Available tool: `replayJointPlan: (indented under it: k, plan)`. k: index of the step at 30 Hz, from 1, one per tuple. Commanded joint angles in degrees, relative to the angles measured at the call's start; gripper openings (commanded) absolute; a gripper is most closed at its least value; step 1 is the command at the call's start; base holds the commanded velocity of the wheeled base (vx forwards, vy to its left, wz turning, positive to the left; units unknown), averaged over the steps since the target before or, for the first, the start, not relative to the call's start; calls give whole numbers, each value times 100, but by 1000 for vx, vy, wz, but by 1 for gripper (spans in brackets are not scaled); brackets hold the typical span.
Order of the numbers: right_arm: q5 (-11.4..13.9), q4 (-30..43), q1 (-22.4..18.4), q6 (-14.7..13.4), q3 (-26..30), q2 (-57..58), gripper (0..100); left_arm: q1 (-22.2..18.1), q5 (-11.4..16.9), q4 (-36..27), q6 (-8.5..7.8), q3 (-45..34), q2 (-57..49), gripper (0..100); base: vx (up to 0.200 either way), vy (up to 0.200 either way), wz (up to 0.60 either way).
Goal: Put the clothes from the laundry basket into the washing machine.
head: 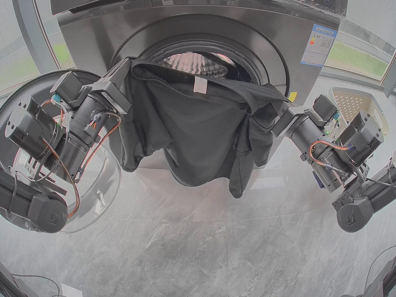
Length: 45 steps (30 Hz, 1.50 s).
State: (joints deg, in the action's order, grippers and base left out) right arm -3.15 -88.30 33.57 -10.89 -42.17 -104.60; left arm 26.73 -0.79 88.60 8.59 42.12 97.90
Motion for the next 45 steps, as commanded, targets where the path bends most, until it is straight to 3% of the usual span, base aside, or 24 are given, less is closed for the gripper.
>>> replayJointPlan:
  k: [1, 15, 16, 22, 32, 45]
  plan:
    - [-2, -3, 35, -1, -11, 1, 0, 7, 9, -1, 2, -63, 18, 0, 0, 0, 0]
    - [-11, -3, 79, -1, -11, -17, 0, -2, 97, 8, -33, -476, 124, 0, 0, 0, 0]
    - [-11, -3, 88, -1, -11, -17, 0, -2, 123, -36, -33, -591, 141, 100, 0, 0, 0]
    - [-37, -3, 264, -1, -195, -140, 0, 34, 835, 8, -77, -1900, 801, 100, 0, 0, 0]
    - [-107, 49, 624, -1, -538, -351, 0, 262, 923, 17, -385, -1663, 1794, 100, 0, 0, 0]
    - [-46, 85, 897, 8, -556, -430, 0, 438, 897, 17, -323, -389, 2884, 100, 0, 0, 0]
